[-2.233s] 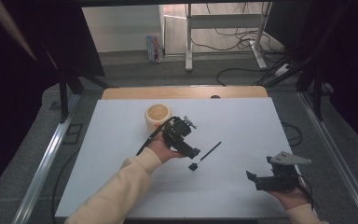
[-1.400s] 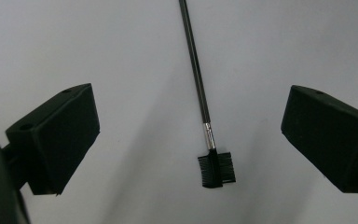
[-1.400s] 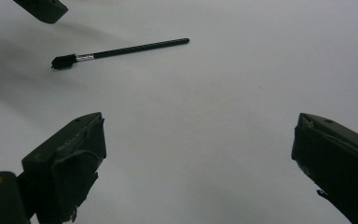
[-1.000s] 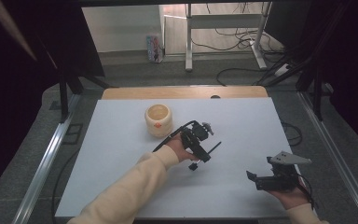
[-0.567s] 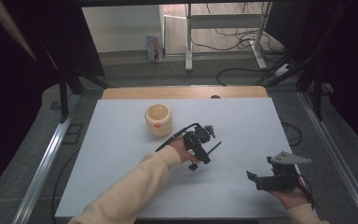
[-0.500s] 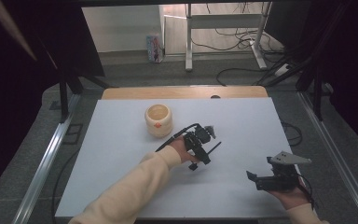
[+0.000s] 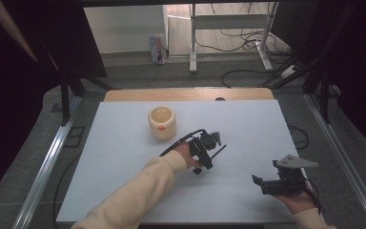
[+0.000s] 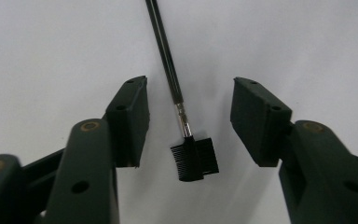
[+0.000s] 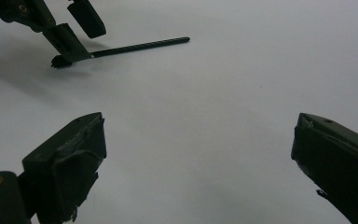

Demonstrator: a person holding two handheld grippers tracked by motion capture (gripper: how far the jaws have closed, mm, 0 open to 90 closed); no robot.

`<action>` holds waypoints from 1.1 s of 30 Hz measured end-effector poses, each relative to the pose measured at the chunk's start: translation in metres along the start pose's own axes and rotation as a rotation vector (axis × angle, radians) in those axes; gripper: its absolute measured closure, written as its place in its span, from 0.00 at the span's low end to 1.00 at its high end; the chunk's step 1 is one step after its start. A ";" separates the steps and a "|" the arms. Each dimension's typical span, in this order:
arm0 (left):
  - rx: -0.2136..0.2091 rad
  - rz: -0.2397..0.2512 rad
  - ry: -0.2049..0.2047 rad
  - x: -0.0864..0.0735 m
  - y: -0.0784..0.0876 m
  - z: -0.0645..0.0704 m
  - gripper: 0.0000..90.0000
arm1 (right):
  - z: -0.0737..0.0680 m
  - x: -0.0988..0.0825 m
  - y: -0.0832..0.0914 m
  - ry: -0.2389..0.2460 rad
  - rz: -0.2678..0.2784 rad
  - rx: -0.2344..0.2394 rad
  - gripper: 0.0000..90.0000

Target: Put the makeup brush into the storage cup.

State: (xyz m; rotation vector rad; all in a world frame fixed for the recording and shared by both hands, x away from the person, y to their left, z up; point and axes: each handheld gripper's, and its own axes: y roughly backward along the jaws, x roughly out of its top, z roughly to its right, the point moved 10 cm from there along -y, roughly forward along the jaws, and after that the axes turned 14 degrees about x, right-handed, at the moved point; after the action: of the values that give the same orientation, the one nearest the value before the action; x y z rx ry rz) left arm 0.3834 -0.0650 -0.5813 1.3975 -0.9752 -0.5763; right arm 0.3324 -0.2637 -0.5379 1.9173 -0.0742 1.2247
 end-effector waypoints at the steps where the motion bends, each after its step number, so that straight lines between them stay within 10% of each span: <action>1: 0.002 -0.003 -0.002 0.000 -0.001 0.000 0.56 | 0.000 0.000 0.000 0.000 0.000 0.000 0.04; 33: 0.043 -0.026 -0.028 -0.004 -0.012 -0.001 0.95 | 0.000 0.000 0.000 0.004 -0.002 -0.004 0.04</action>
State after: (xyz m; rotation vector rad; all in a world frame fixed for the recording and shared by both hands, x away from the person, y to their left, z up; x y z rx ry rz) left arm 0.3848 -0.0626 -0.5933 1.4458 -0.9979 -0.5989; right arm 0.3325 -0.2637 -0.5379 1.9116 -0.0726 1.2258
